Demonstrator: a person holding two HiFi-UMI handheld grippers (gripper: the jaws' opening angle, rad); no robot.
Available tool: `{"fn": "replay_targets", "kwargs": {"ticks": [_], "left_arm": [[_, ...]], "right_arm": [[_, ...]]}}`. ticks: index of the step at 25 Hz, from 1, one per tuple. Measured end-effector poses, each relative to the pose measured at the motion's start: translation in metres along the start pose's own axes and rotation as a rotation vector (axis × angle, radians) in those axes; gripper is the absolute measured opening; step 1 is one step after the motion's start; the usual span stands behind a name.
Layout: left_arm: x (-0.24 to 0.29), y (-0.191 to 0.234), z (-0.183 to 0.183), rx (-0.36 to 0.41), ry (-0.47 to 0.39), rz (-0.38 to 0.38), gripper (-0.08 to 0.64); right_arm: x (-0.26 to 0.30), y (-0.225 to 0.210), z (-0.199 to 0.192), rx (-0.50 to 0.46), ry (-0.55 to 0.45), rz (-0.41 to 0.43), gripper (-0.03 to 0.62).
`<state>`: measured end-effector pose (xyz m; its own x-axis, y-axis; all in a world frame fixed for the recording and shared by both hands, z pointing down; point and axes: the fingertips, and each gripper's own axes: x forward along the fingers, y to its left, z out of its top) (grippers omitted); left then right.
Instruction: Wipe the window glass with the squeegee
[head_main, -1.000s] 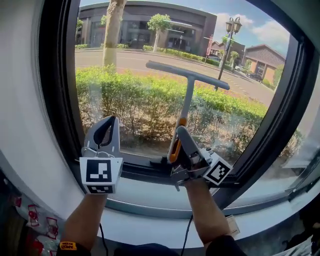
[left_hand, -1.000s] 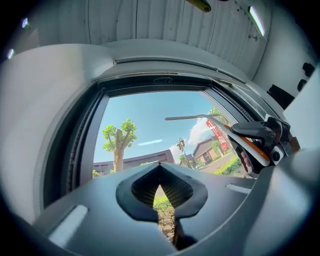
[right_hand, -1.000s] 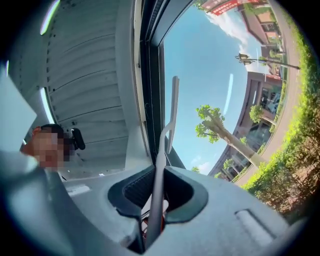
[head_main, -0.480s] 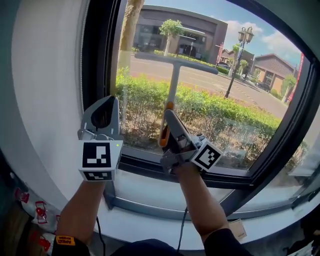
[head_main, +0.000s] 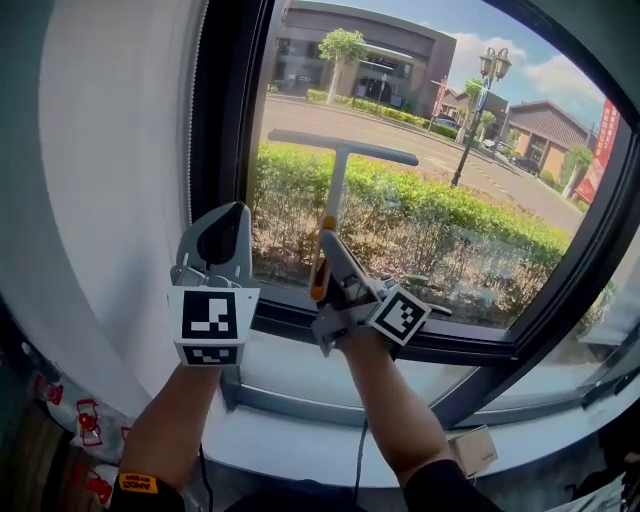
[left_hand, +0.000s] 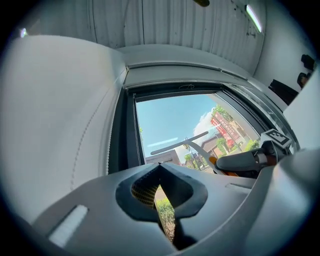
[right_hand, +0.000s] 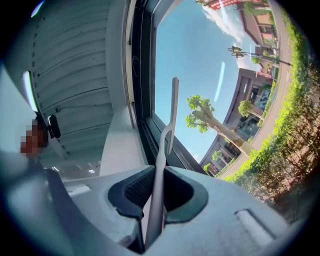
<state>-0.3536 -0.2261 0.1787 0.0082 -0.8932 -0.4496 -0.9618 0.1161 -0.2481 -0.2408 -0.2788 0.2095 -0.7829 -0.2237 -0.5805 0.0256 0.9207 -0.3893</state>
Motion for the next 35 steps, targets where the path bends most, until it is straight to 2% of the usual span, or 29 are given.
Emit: {"fn": "replay_targets", "kwargs": {"ticks": [6,17,27,32,35], "left_arm": [[-0.009,-0.012,-0.044,-0.025,0.077,-0.032,0.014],[-0.035,-0.031,-0.129,-0.079,0.236,-0.056,0.014],[-0.054,-0.049,-0.176,-0.107,0.331,-0.082,0.014],[-0.061,-0.054,-0.192,-0.135,0.368,-0.087,0.014],[-0.064,-0.058,-0.201,-0.124,0.383,-0.098,0.014]], "right_arm": [[-0.021,-0.026,-0.035,0.056,0.015,-0.088,0.048],[-0.056,-0.049,-0.095,0.164,0.04,-0.177,0.046],[-0.104,-0.071,-0.148,0.271,0.058,-0.279,0.046],[-0.124,-0.081,-0.172,0.297,0.076,-0.321,0.046],[-0.131,-0.085,-0.178,0.307,0.079,-0.334,0.046]]}}
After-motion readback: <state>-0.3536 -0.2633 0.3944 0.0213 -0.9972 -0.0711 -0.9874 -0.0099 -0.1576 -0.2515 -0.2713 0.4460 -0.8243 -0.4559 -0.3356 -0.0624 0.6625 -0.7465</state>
